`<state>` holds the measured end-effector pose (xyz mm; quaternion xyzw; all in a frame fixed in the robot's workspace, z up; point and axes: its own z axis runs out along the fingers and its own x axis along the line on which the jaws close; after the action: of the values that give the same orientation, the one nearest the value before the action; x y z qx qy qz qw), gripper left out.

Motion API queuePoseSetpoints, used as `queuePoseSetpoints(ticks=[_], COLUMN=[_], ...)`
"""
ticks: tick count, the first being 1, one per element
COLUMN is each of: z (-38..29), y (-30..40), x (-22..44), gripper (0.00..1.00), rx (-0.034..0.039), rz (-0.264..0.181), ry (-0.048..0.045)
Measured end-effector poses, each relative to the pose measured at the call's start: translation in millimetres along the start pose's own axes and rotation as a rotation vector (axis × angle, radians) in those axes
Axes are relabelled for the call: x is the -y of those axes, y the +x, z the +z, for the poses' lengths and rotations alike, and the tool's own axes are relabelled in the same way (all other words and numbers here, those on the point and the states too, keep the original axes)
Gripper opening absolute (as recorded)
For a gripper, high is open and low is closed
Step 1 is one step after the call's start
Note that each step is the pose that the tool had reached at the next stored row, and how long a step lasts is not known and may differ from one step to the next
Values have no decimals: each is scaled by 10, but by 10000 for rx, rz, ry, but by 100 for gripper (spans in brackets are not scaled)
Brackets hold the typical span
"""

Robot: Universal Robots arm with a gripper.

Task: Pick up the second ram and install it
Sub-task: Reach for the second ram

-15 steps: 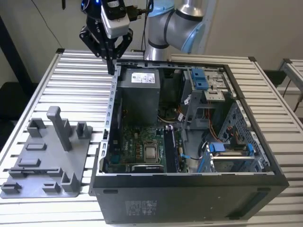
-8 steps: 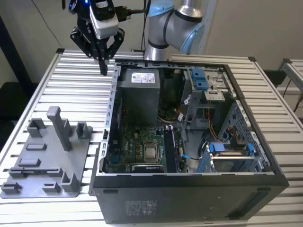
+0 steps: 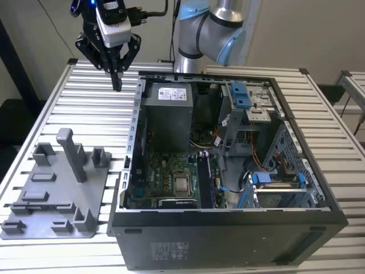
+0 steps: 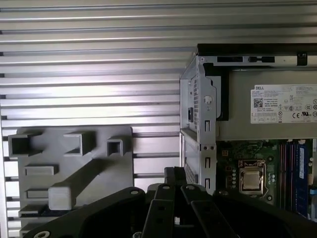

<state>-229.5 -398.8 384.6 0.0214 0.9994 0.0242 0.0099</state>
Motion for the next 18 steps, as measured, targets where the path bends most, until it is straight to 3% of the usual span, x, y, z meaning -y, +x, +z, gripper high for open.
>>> queuePoseSetpoints(ticks=[18], z=[7], y=[157], x=[7], gripper=[11], rx=[-33], rz=[2], ry=[3])
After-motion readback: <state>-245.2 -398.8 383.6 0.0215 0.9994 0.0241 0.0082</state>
